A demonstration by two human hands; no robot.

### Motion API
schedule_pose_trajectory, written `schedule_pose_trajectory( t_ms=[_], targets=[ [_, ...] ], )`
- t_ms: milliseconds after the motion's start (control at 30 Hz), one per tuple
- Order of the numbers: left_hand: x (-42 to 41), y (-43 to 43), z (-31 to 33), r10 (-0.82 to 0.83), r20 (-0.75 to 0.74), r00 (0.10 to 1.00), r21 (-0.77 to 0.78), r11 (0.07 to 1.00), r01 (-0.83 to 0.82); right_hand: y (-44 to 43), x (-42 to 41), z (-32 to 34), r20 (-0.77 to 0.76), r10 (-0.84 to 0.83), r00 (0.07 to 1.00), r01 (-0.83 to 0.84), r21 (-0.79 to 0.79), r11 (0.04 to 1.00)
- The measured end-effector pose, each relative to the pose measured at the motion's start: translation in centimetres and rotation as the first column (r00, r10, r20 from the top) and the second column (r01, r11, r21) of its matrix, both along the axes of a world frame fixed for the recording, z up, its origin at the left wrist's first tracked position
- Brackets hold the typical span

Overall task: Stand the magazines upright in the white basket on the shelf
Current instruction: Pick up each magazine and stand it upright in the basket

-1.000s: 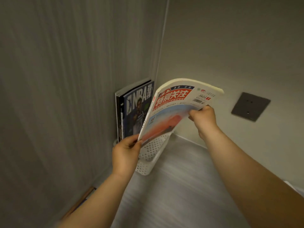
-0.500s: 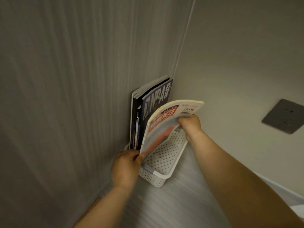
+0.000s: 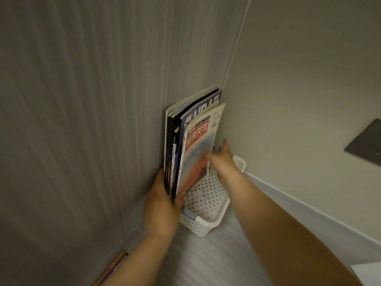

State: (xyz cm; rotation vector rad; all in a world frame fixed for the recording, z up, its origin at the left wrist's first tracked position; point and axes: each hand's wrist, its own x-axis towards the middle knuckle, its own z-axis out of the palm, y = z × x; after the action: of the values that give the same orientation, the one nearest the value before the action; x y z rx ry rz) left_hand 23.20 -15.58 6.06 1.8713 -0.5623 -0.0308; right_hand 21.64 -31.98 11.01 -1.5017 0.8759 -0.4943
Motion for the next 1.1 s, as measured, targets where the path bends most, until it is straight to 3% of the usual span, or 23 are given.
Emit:
schedule_pose_trajectory(
  t_ms=[133, 267, 567, 667, 833, 1100],
  targets=[
    [0.7, -0.4, 0.3, 0.04, 0.045, 0.998, 0.071, 0.997, -0.043, 0.5, 0.5, -0.7, -0.085, 0.076, 0.993, -0.087, -0.142, 0.986],
    [0.7, -0.3, 0.3, 0.019, 0.035, 0.999, 0.069, 0.997, -0.021, 1.4, 0.7, -0.8, -0.085, 0.204, 0.975, -0.21, -0.073, 0.975],
    [-1.1, 3.2, -0.1, 0.046, 0.035, 0.998, 0.058, 0.997, -0.048, 2.7, -1.2, 0.0, -0.121, 0.219, 0.968, -0.238, -0.168, 0.957],
    [-2.9, 4.6, -0.2, 0.035, 0.049, 0.998, 0.119, 0.992, -0.041, 2.9, -2.7, 0.3, -0.155, 0.16, 0.975, -0.193, -0.232, 0.953],
    [-7.5, 5.3, 0.2, -0.057, 0.022, 0.998, 0.238, 0.97, 0.05, 2.4, -8.7, 0.6, -0.339, -0.019, 0.941, -0.178, -0.543, 0.821],
    [-19.3, 2.2, -0.9, -0.372, -0.1, 0.923, 0.371, 0.847, 0.382, -1.3, -28.9, -1.9, -0.476, -0.269, 0.838, -0.097, -0.614, 0.783]
  ],
)
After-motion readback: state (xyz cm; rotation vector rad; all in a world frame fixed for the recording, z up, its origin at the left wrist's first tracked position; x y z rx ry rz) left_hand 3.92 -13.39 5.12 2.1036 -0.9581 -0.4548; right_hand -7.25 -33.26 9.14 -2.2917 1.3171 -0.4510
